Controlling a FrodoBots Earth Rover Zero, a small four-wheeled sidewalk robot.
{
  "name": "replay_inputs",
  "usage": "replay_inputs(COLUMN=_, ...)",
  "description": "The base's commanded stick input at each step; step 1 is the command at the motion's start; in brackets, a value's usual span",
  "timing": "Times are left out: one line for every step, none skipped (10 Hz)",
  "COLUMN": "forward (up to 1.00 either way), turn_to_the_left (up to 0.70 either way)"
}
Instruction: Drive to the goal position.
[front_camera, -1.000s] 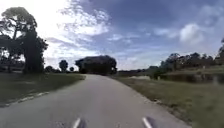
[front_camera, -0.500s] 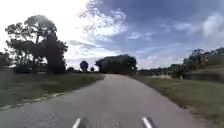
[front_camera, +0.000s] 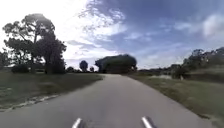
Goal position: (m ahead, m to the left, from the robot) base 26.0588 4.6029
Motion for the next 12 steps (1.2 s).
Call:
replay_inputs(forward=0.69, turn_to_the_left=0.03)
replay_inputs(forward=0.69, turn_to_the_left=0.03)
replay_inputs(forward=0.69, turn_to_the_left=0.03)
replay_inputs(forward=0.69, turn_to_the_left=0.03)
replay_inputs(forward=0.69, turn_to_the_left=0.03)
replay_inputs(forward=0.69, turn_to_the_left=0.03)
replay_inputs(forward=0.69, turn_to_the_left=0.03)
replay_inputs(forward=0.69, turn_to_the_left=0.03)
replay_inputs(forward=0.69, turn_to_the_left=0.03)
replay_inputs(forward=0.69, turn_to_the_left=0.03)
replay_inputs(forward=0.69, turn_to_the_left=0.03)
replay_inputs(forward=0.69, turn_to_the_left=0.03)
